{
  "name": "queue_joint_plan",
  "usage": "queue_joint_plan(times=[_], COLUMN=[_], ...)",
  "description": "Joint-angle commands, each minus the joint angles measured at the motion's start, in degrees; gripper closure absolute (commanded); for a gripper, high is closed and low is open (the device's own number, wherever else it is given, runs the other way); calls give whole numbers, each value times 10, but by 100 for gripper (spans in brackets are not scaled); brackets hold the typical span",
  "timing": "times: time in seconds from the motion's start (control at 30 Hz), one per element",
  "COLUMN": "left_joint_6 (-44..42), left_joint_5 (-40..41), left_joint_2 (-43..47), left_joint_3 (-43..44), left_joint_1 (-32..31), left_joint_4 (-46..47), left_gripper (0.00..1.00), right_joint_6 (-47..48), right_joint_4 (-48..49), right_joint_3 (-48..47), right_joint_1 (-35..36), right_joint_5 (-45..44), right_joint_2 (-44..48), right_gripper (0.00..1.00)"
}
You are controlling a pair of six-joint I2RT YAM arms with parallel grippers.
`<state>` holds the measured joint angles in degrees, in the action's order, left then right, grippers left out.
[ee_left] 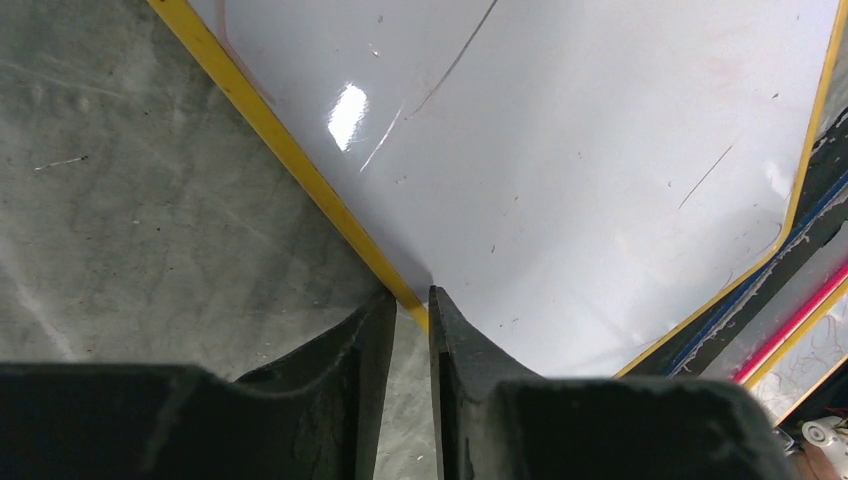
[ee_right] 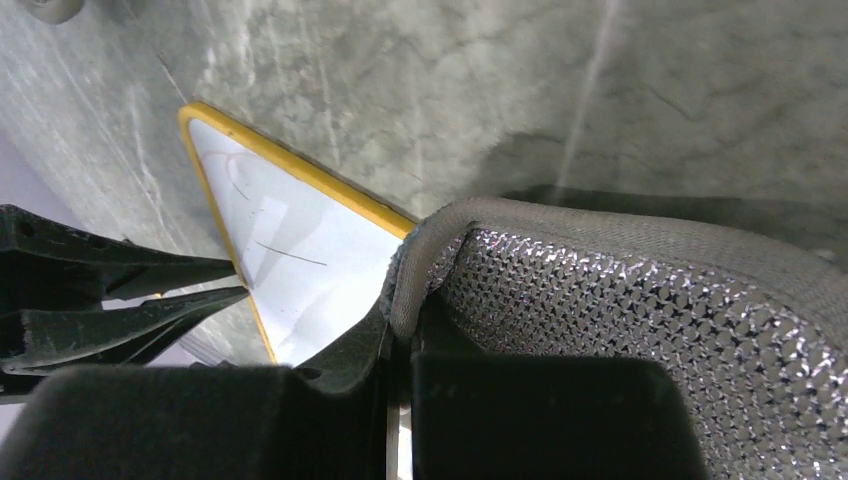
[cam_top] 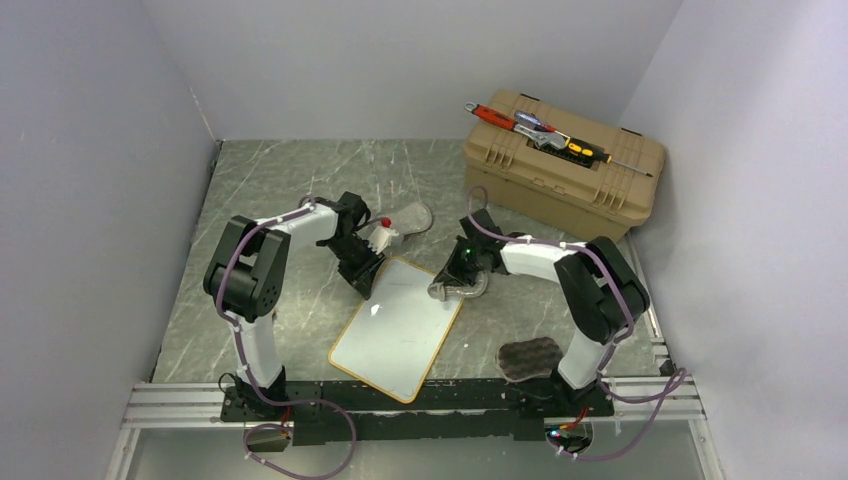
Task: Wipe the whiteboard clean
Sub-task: Erase the whiteboard at the center of the board.
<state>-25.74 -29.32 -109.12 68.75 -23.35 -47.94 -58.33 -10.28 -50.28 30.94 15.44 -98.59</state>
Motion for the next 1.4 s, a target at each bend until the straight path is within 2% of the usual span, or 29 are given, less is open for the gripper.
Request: queue_joint_plan(times=[0.0,0.23,0.37,0.43,0.57,0.67,0.77,0.87,1.2,1.3,1.37], left_joint_6=[-24,-32,-34,-34,-36,-36,-36,-38,-47,-48,-48], left_joint_5=[78,99,104,103,105,102,103,102,99,97,96], left_joint_2=[-64,-70,-64,-62,-60,-57,-54,-56,-47,-45,-43], left_joint_3=[-35,-44,-55,-57,-61,-62,-65,-65,-84,-87,-90], left_joint_1=[-19,-27,-27,-27,-27,-27,-27,-27,-43,-43,-44], left_joint_4=[74,84,92,92,91,91,93,92,102,102,103], left_gripper=[71,72,74,78,88,91,92,92,95,96,96], right_joint_6=[-15,-73,-86,-85,-57,-50,-56,-59,-81,-89,-100], right_joint_4=[61,129,128,126,89,79,86,86,66,75,114], right_joint_3=[-17,-56,-106,-98,-31,24,45,18,-199,-172,-92], right_joint_1=[14,49,64,63,51,42,47,65,114,105,81], right_joint_5=[-29,-43,-41,-38,-66,-75,-77,-76,-71,-73,-71], right_joint_2=[-45,-142,-197,-186,-104,-46,-30,-59,-229,-215,-175], right_gripper=[100,100,100,100,100,100,100,100,100,100,100])
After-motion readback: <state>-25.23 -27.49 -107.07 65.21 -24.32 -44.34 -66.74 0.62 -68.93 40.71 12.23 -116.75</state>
